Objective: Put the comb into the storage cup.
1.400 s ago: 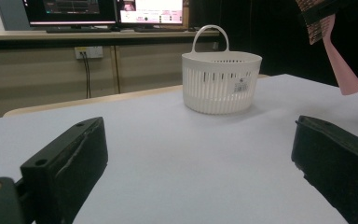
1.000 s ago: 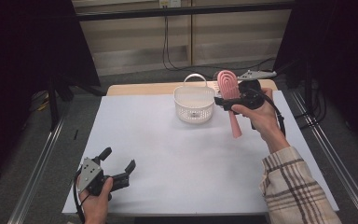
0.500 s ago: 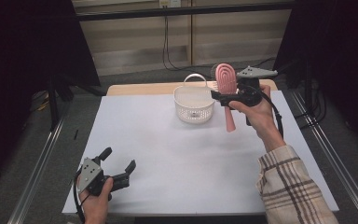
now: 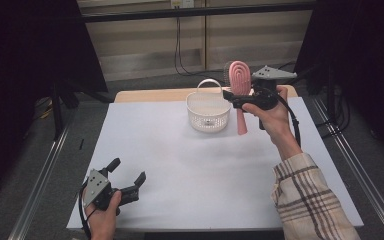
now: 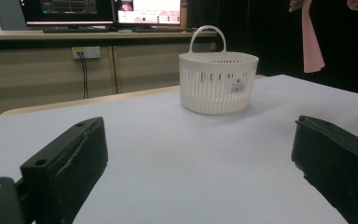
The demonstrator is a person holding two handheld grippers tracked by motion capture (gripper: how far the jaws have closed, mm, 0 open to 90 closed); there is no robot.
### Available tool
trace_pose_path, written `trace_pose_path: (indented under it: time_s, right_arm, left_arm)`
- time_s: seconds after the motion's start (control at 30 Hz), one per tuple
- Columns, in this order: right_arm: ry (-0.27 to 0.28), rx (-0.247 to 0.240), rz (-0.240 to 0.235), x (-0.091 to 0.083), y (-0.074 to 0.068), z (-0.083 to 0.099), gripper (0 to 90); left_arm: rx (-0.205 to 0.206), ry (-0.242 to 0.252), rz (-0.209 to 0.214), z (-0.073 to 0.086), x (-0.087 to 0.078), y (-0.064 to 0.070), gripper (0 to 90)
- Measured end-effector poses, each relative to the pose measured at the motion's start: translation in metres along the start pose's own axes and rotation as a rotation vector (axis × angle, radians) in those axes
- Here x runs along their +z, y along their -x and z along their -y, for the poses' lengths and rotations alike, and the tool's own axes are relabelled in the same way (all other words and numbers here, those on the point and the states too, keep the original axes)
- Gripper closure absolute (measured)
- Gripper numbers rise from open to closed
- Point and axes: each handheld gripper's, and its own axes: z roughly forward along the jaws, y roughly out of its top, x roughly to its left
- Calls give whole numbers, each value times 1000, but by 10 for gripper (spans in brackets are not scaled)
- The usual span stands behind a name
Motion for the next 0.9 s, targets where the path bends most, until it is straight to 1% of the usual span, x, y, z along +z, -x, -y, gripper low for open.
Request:
trace_pose_path:
  time_s: [0.37, 0.5, 0.57, 0.6, 0.73, 0.77, 0.83, 0.9]
  right_arm:
    - [49, -2, 6, 0, 1, -5, 191]
    - [58, -3, 8, 0, 1, -8, 191]
    - [61, -9, -1, 1, 0, -9, 190]
    - [63, -18, 2, 2, -1, -10, 191]
    - [82, -15, 4, 3, -1, -13, 191]
    - [84, -10, 3, 4, -1, -14, 190]
    - [83, -21, 8, 4, -1, -15, 190]
    - [87, -16, 6, 5, -2, -16, 190]
  left_arm:
    - [2, 1, -2, 0, 0, 0, 37]
    - [4, 0, -1, 0, 0, 0, 37]
    - [3, 1, -1, 0, 0, 0, 37]
    - [3, 1, -1, 0, 0, 0, 37]
    - [3, 1, -1, 0, 0, 0, 37]
    - [3, 3, -2, 0, 0, 0, 37]
    - [2, 3, -3, 0, -1, 0, 37]
    - [2, 3, -2, 0, 0, 0, 37]
